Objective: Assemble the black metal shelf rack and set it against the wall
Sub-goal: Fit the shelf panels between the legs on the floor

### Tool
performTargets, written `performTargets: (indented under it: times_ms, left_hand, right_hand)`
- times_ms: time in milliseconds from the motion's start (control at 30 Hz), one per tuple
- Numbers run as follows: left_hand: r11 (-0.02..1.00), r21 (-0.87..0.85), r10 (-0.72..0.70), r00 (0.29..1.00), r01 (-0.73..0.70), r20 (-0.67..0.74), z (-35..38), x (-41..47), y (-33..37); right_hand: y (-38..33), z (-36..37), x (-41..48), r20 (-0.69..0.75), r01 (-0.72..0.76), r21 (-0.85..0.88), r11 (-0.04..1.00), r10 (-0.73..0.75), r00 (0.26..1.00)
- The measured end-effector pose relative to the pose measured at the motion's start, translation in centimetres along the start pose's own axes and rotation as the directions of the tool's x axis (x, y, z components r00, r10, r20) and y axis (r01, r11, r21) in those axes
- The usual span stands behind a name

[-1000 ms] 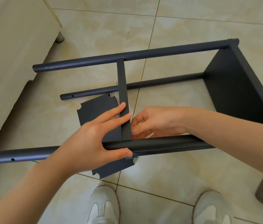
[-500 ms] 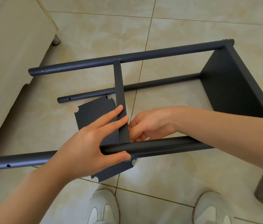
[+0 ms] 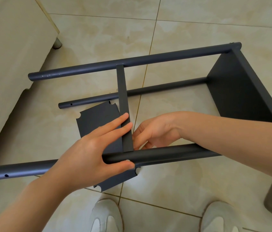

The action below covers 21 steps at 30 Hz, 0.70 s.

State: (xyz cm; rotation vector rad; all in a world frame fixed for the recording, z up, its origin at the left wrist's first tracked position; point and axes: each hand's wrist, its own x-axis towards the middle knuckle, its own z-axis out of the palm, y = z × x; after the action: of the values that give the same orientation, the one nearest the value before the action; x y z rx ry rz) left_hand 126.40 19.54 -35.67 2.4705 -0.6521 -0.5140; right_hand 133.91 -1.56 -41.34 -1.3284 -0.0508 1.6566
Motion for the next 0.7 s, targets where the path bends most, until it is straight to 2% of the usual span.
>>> performTargets:
  times_ms: [700]
  left_hand:
    - [1.000,0.004,0.006,1.000,-0.006,-0.011,0.13,0.01,-0.18]
  right_hand:
    - [0.10,0.05,0.46,0.020,-0.038,-0.011,0.999,0.038,0.999]
